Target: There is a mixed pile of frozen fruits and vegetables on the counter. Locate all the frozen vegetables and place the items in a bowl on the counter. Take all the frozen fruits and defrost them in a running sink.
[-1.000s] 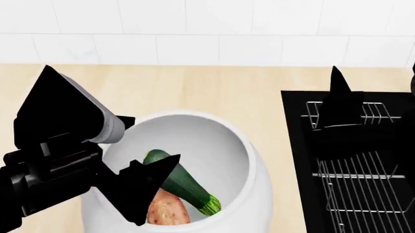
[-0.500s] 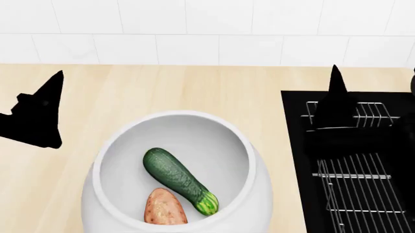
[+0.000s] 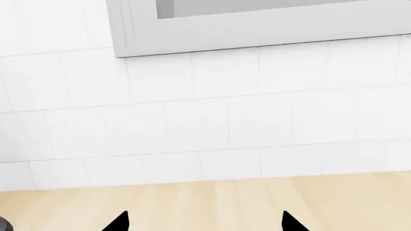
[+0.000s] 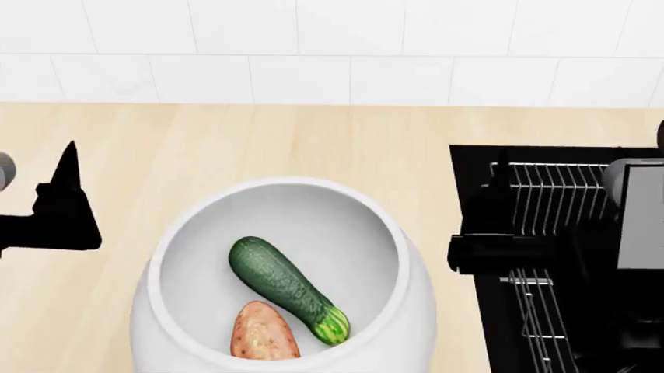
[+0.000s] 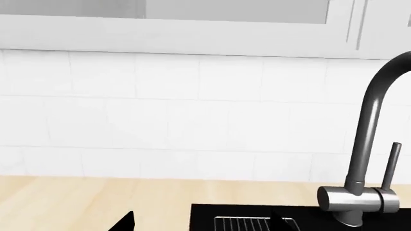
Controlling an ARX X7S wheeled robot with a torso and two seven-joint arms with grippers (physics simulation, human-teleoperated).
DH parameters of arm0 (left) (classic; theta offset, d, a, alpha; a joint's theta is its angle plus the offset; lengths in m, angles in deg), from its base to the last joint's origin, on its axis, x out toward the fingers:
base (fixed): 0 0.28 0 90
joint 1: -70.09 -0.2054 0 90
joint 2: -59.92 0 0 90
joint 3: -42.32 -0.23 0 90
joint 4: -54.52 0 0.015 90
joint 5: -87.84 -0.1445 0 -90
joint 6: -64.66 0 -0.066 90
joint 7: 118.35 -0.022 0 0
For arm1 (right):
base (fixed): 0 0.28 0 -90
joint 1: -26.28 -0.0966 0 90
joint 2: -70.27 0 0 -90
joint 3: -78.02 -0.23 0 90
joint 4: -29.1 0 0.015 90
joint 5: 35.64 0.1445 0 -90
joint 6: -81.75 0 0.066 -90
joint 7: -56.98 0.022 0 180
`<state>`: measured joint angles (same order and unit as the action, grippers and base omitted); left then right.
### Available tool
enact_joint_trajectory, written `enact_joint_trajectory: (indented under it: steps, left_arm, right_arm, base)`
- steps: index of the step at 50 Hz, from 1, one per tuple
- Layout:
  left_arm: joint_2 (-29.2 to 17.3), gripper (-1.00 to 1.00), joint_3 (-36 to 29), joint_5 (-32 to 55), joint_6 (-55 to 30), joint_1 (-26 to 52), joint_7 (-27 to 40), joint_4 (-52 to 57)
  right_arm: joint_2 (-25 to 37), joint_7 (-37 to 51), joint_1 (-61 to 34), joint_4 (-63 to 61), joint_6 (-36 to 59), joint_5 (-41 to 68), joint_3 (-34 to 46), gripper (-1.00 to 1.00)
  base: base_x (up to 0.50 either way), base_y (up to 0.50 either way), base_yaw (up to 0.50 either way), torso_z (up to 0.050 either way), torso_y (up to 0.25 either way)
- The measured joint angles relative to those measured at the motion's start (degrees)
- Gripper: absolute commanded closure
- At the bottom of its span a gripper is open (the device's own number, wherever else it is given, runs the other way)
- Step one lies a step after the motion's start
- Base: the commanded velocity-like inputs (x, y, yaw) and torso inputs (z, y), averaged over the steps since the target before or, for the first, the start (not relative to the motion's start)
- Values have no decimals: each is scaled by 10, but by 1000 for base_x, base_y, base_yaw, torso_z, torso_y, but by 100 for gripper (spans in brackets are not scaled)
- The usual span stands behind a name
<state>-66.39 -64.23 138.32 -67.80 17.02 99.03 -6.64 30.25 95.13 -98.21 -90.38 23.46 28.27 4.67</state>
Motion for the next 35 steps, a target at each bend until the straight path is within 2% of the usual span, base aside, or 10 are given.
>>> enact_joint_trajectory:
  steps: [25,35]
  left_arm:
    - [7,-100,1,-18,26,-19,-6,-21]
    - [9,-100,1,-18,30,-20,-6,-27]
  right_arm:
    - [-10,-5,17,19,-18,-37,5,-100]
    - [-11,0,19,20,-14,-34,6,-100]
  base:
    - [0,0,0,0,0]
    - [-252,0,0,0,0]
